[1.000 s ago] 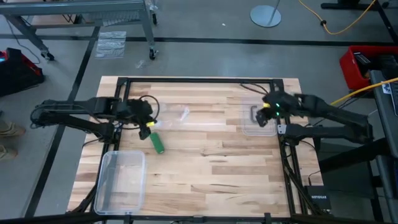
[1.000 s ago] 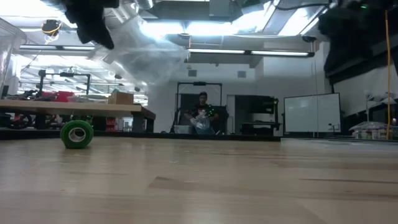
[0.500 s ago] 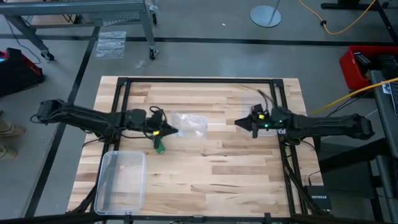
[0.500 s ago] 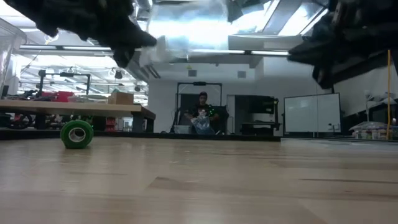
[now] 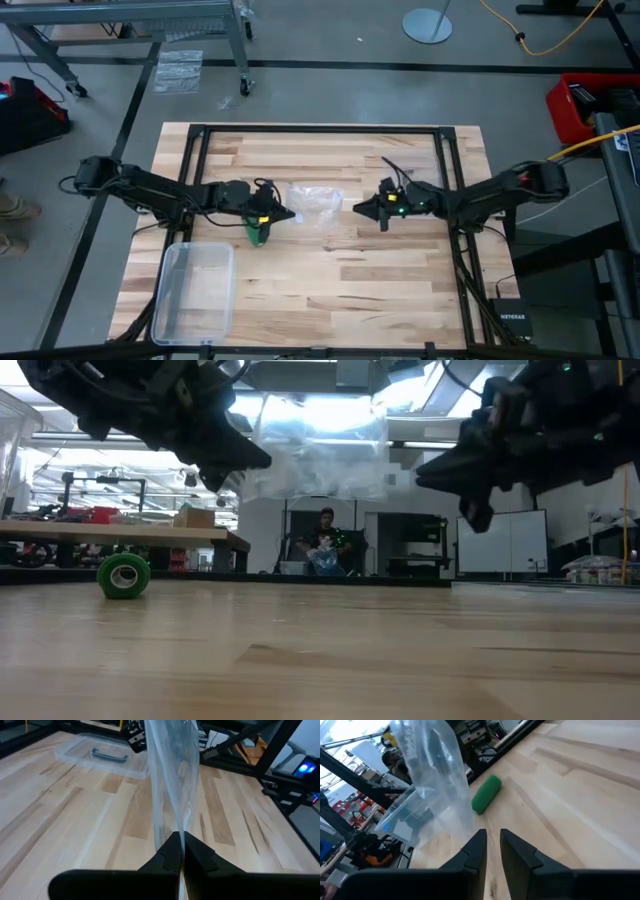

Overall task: Roll bandage
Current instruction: Open the zip bag

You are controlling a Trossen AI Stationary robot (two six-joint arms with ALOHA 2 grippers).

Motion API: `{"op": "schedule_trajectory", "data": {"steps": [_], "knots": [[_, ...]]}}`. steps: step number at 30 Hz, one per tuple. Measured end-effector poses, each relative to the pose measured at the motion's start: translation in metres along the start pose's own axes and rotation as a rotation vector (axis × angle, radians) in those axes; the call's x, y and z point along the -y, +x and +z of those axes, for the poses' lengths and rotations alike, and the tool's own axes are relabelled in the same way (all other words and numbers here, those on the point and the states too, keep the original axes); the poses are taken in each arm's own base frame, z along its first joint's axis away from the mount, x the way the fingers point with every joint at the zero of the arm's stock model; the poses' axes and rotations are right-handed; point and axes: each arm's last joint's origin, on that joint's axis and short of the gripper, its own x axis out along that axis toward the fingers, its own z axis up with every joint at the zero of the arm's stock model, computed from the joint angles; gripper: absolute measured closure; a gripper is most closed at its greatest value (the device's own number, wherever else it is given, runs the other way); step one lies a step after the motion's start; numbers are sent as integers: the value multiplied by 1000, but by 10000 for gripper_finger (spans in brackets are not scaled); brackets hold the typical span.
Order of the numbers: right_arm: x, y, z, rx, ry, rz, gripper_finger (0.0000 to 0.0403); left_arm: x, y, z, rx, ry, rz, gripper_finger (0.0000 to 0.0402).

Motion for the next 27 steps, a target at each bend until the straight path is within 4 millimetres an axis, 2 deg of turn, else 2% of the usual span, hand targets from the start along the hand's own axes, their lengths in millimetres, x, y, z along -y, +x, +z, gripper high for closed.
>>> {"op": "schedule_trajectory", "data": {"steps": [7, 13, 17, 27], "knots": [[-3, 35, 5, -72, -6, 20, 345, 0, 0, -1, -5, 43, 1, 401], [-15, 61, 16, -143, -83, 163, 345, 0, 0, -1, -15, 44, 3, 401], [-21, 69, 22, -193, -124, 187, 345, 0, 0, -1, -14, 43, 3, 401], [-21, 77, 23, -394, -124, 44, 345, 0, 0, -2, -17, 42, 4, 401]]}}
